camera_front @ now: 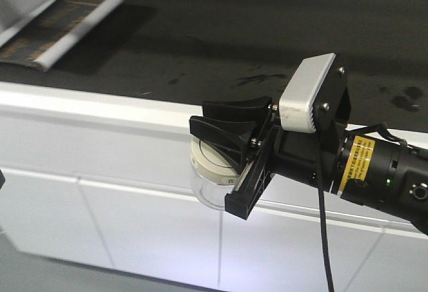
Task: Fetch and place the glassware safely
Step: 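Hold the jar in the right gripper while the base turns away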
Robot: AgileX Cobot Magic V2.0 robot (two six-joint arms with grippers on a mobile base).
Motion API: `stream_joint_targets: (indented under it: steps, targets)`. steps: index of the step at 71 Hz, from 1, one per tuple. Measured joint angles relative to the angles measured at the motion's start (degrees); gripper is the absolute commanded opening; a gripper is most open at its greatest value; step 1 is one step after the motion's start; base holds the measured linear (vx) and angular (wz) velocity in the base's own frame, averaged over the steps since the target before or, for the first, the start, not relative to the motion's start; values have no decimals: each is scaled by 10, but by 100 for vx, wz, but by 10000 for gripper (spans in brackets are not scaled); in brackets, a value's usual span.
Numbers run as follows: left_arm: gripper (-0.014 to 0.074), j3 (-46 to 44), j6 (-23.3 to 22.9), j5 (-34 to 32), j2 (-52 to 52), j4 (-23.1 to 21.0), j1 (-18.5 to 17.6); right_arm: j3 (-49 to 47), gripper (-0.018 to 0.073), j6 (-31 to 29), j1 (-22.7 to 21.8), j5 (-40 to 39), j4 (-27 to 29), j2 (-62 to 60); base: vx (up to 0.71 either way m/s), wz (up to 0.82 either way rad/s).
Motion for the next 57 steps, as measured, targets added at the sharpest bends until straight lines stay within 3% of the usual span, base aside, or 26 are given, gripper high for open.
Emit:
stream_joint_targets:
  steps: [57]
  targets:
    - [-7,0,0,1,0,0,0,0,0,0,0,0,0,0,-14,66]
